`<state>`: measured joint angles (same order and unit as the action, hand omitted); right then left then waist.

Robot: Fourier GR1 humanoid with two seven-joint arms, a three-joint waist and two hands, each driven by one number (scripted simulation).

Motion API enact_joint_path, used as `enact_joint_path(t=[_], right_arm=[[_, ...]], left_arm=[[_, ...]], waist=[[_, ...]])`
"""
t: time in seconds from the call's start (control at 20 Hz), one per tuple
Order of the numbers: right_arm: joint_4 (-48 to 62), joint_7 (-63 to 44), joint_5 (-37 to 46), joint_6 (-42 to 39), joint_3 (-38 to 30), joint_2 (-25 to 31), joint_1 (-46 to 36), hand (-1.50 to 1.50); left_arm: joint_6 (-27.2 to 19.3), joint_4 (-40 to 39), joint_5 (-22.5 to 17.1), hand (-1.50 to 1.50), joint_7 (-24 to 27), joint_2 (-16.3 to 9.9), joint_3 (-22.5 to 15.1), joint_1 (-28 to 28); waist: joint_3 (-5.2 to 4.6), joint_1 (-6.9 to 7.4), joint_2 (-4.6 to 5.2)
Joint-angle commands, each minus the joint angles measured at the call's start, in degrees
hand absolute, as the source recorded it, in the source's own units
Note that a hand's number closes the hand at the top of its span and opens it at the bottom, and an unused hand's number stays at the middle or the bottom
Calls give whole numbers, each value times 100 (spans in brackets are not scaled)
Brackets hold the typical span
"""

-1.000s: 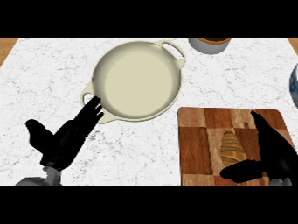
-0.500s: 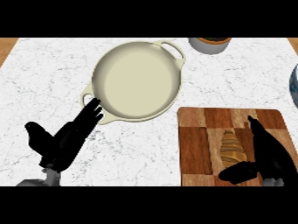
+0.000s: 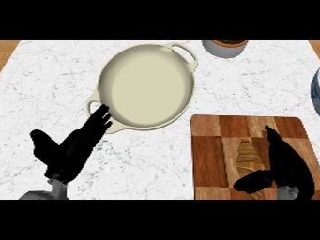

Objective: Pick the croissant from the cutting board and place it in the pot

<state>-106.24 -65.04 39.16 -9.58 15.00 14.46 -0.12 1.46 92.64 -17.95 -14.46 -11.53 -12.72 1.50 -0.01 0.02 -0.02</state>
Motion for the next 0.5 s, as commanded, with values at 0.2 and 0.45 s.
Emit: enact_joint_path(t=[0.2,0.45], right_arm=[[396,-208,50,-265,-375,-71,246,-150],[788,-29,301,-245,-364,-381,42,-150]], left_arm=[[276,-110,117,0,213,-11,73,-176],[198,166,-54,0,-369,5,378,99]], waist=[[0,-10,3],[1,4,3]])
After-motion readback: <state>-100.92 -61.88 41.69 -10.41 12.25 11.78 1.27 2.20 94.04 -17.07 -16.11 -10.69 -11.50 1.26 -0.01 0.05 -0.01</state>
